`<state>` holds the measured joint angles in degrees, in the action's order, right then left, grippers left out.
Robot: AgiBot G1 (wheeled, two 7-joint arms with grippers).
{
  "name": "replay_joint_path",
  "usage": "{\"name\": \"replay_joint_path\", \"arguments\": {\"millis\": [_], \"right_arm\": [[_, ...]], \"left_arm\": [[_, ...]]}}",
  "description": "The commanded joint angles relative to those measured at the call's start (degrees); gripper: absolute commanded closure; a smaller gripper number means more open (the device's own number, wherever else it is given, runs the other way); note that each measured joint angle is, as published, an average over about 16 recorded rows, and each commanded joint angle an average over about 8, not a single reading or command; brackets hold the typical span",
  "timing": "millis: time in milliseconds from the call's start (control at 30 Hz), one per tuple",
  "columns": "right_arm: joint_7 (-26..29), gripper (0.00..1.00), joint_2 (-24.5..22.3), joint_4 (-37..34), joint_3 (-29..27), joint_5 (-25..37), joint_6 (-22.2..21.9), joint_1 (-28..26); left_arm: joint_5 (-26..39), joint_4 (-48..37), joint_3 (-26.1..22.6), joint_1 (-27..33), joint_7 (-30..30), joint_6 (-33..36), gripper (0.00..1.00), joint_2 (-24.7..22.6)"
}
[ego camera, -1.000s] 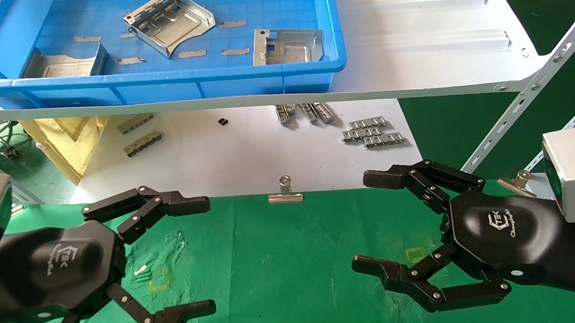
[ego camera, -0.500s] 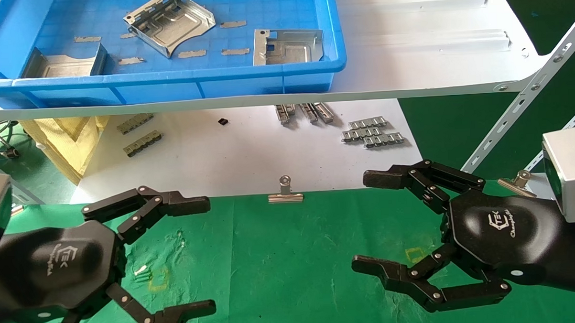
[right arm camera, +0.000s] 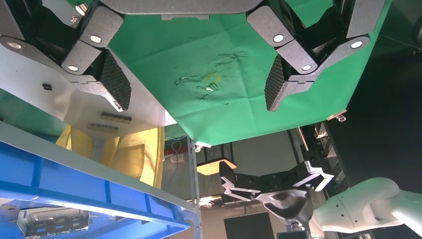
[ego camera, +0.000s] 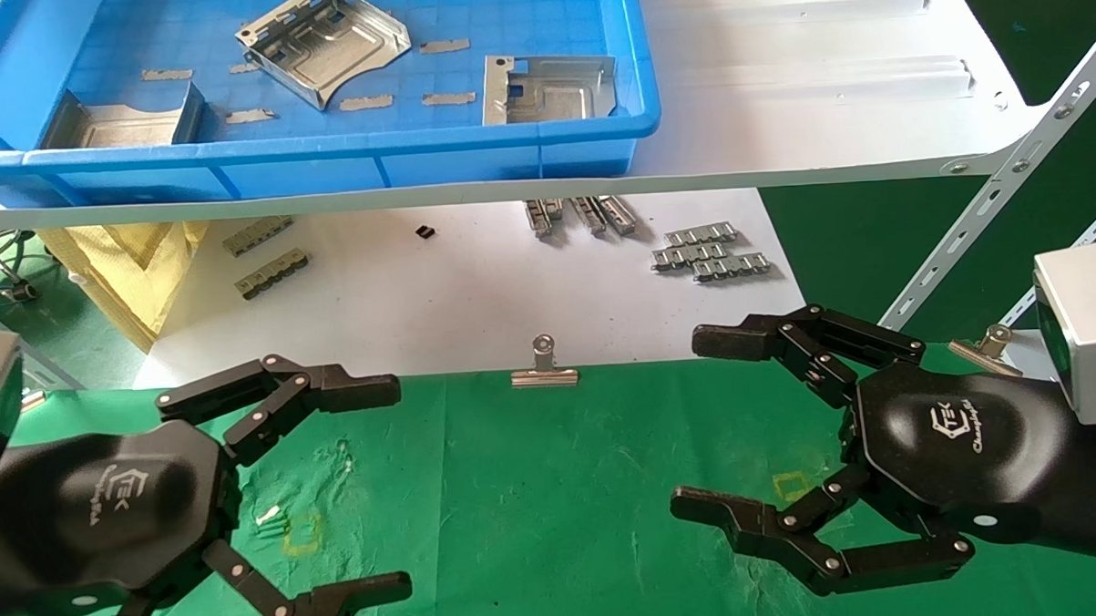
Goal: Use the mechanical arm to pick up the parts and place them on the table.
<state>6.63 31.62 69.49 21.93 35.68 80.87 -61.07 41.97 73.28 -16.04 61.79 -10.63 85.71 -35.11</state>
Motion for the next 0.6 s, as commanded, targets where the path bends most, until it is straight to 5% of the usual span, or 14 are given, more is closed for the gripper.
{"name": "replay_joint_path", "arguments": {"millis": [33,600], "right_arm": [[0.0,0.0,0.0,0.0,0.0,0.0,0.0,0.0],[0.0,0.0,0.0,0.0,0.0,0.0,0.0,0.0]], "left_arm": [[0.0,0.0,0.0,0.0,0.0,0.0,0.0,0.0],[0.0,0.0,0.0,0.0,0.0,0.0,0.0,0.0]]}}
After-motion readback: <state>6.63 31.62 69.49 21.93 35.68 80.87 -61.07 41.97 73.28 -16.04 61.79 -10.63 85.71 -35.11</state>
